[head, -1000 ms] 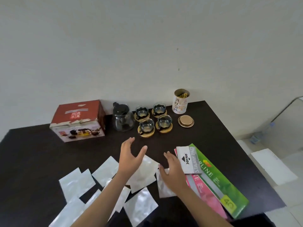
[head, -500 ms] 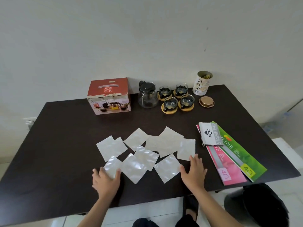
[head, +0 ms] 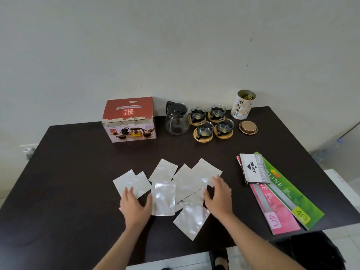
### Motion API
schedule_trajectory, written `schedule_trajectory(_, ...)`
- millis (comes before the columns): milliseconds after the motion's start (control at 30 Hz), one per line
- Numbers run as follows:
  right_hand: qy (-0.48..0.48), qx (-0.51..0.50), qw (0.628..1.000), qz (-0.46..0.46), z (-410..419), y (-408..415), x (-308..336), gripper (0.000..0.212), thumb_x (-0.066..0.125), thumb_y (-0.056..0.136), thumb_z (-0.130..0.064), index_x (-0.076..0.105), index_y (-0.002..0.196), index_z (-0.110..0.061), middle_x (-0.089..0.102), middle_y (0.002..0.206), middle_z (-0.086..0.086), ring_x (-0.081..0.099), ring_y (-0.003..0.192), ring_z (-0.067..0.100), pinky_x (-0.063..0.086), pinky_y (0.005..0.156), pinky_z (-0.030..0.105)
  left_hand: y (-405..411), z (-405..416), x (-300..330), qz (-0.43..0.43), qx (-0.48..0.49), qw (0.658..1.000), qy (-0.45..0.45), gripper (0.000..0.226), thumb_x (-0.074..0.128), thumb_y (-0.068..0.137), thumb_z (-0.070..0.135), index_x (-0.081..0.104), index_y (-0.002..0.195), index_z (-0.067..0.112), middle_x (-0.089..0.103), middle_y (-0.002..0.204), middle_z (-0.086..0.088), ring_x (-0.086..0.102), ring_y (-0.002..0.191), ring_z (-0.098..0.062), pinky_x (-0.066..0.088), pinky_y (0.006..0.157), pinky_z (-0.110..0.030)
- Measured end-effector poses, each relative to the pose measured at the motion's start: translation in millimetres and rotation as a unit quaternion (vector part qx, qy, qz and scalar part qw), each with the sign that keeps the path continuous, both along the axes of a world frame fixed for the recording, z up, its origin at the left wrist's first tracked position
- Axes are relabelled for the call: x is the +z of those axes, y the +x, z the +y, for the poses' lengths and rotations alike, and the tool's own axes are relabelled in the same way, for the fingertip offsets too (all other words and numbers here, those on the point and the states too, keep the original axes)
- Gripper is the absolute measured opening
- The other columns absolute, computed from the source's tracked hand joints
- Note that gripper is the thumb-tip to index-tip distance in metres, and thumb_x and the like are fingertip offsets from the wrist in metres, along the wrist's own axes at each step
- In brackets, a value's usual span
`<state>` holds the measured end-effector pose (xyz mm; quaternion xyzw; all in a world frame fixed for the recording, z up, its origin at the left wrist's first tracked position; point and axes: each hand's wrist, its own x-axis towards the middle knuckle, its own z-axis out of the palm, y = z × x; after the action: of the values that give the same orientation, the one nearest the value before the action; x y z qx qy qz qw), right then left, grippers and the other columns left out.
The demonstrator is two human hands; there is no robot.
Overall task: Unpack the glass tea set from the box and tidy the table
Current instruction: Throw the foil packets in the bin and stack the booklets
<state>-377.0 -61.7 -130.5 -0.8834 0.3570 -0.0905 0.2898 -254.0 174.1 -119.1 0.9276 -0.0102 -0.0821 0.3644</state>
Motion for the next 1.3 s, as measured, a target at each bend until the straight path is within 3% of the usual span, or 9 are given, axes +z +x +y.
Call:
schedule_trajectory(100,0.018,-0.016,0.997,0.075,-33.4,31.9,6.5,0.071,0.052,0.092,-0.044,0.022,0.15,-0.016,0.009,0.161,0.005,0.007,0.148,0.023,0.008,0.115,0.056,36.5,10.3,-2.5,0.032,0.034,0.998,0.048,0.083,0.063,0.083,0.042,0.022,0.146,0.006,0.007,0.158,-0.012,0.004,0.145,-0.031,0.008,0.114,-0.055)
schedule_trajectory(267,0.051,-0.001,0.991,0.122,-35.4,67.4,4.6,0.076,0.052,0.092,-0.047,0.015,0.152,-0.019,0.002,0.162,0.002,-0.004,0.148,0.021,-0.002,0.114,0.057,47.9,-11.4,-2.6,0.069,0.007,0.995,0.074,0.085,0.057,0.084,0.05,0.017,0.148,0.01,0.002,0.159,-0.008,-0.005,0.146,-0.027,0.001,0.112,-0.059)
schedule_trajectory(400,0.086,0.068,0.993,0.049,-0.3,70.7,-4.0,0.074,0.056,0.092,-0.042,0.019,0.151,-0.019,0.007,0.161,0.001,-0.002,0.149,0.019,-0.003,0.117,0.05,25.4,-45.5,-0.5,0.06,-0.043,0.997,0.005,0.083,0.059,0.083,0.047,0.021,0.147,0.011,0.012,0.158,-0.005,0.003,0.146,-0.024,0.004,0.115,-0.055)
schedule_trajectory(533,0.146,0.063,0.985,-0.065,20.9,59.1,1.5,0.069,0.06,0.091,-0.033,0.027,0.15,-0.017,0.014,0.16,-0.001,0.005,0.148,0.018,0.004,0.12,0.048,8.6,-56.1,1.8,0.057,-0.073,0.989,-0.113,0.073,0.063,0.084,0.039,0.03,0.144,0.011,0.036,0.146,-0.005,0.029,0.138,-0.022,0.027,0.113,-0.046)
schedule_trajectory(633,0.093,0.008,0.991,-0.098,27.2,30.0,4.7,0.073,0.055,0.085,-0.049,0.031,0.147,-0.019,0.018,0.159,-0.002,0.01,0.148,0.017,-0.002,0.114,0.055,5.3,-41.1,2.8,0.022,-0.085,0.987,-0.138,0.066,0.066,0.08,0.044,0.042,0.133,0.012,0.047,0.135,0.001,0.042,0.127,-0.018,0.038,0.107,-0.043)
schedule_trajectory(800,0.03,-0.012,0.999,-0.016,67.4,-32.0,-21.4,0.099,0.044,0.073,-0.074,0.024,0.15,-0.015,0.01,0.16,0.006,0.003,0.148,0.022,-0.003,0.112,0.058,9.2,-16.6,2.0,0.042,-0.12,0.99,-0.068,0.095,0.059,0.073,0.053,0.02,0.147,0.009,0.017,0.156,-0.003,0.01,0.145,-0.017,0.009,0.118,-0.046)
schedule_trajectory(967,-0.054,0.022,0.995,0.085,97.8,-25.9,-42.5,0.082,0.029,0.088,-0.068,0.027,0.146,-0.009,0.03,0.153,0.019,0.015,0.143,0.03,0.017,0.107,0.063,7.2,-40.0,-4.9,0.062,-0.186,0.98,-0.022,0.078,0.057,0.086,0.034,0.016,0.149,0.013,0.013,0.158,-0.004,0.004,0.146,-0.023,0.001,0.116,-0.052)
schedule_trajectory(1167,0.009,0.018,0.999,-0.037,96.3,20.8,-30.8,0.077,0.025,0.094,-0.062,0.028,0.146,-0.005,0.022,0.155,0.021,0.022,0.143,0.035,0.027,0.111,0.058,-5.2,-50.5,-8.9,0.045,-0.192,0.978,-0.073,0.065,0.051,0.082,0.024,0.029,0.142,0.011,0.039,0.143,-0.006,0.029,0.137,-0.026,0.023,0.113,-0.048)
schedule_trajectory(1300,0.079,-0.065,0.982,-0.162,76.0,40.8,-16.9,0.075,0.042,0.089,-0.053,0.03,0.145,-0.004,0.019,0.155,0.017,0.015,0.143,0.026,0.032,0.111,0.051,-9.1,-38.5,-7.2,0.03,-0.182,0.979,-0.09,0.088,0.064,0.067,0.041,0.028,0.143,0.016,0.039,0.142,0.0,0.029,0.134,-0.018,0.027,0.113,-0.043)
